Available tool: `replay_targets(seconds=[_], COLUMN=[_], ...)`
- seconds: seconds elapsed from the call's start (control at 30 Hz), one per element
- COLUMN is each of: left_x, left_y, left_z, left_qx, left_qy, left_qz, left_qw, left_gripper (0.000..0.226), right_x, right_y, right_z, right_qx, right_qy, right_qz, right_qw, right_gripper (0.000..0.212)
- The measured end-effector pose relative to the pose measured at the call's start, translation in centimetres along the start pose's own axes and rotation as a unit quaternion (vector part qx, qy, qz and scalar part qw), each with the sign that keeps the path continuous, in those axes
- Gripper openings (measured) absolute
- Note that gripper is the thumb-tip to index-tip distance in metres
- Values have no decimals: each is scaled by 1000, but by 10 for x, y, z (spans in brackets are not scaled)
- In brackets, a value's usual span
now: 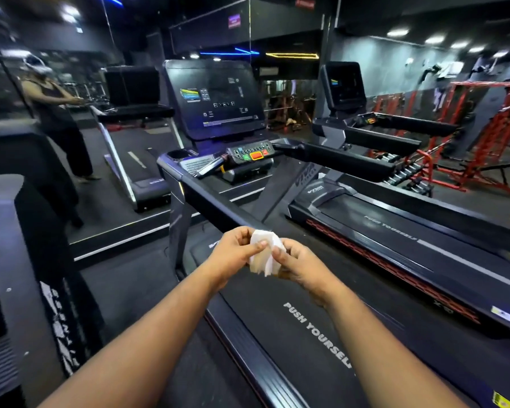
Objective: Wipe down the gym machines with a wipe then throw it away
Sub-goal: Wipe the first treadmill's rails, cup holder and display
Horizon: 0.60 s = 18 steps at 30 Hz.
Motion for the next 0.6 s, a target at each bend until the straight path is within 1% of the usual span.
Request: replay_targets(seconds=[0.07, 0.13, 0.17, 0.23, 0.3, 0.37, 0.43, 0.5, 0.6], left_x=[3, -1, 2, -4, -2, 5, 13, 21, 24], left_y=[22, 33, 54, 68, 102, 138, 164, 191, 218], left_z=[-19, -29, -42, -50, -73, -95, -111, -124, -137], left_qx=[-9, -3, 10, 26, 48, 92, 121, 168, 243], left_qy=[9, 21, 30, 44, 81, 130, 226, 311, 390], left_qz=[4, 12, 17, 31, 47, 74, 97, 121, 149], left_qw=[1000, 1000, 999, 998, 994, 984, 962, 928, 876], left_gripper=[16, 16, 17, 16, 16, 20, 21, 19, 39], right_x=[-1, 2, 1, 5, 4, 0, -3, -7, -12], right_y=[23, 37, 60, 75, 109, 143, 166, 186, 204], right_z=[-7, -12, -18, -29, -46, -65, -78, -85, -86], right_qx=[-1, -33, -64, -105, -158, -213, -253, -286, -318], right_qy=[-32, -63, -77, -96, -126, -146, -166, -195, -239], right_qz=[-11, -29, -39, -59, -75, -75, -56, -23, 8], right_qw=[999, 997, 994, 988, 976, 963, 951, 938, 917], right_gripper=[51, 38, 31, 21, 16, 14, 13, 13, 14])
Point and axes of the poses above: each hand's wrist, its own y-axis towards the middle knuckle, its own z-axis out of the palm, x = y × z, the point moved 2 cm from there along y, towards the middle knuckle, and after that the axes turned 14 degrees about x, right-handed, at the moved point
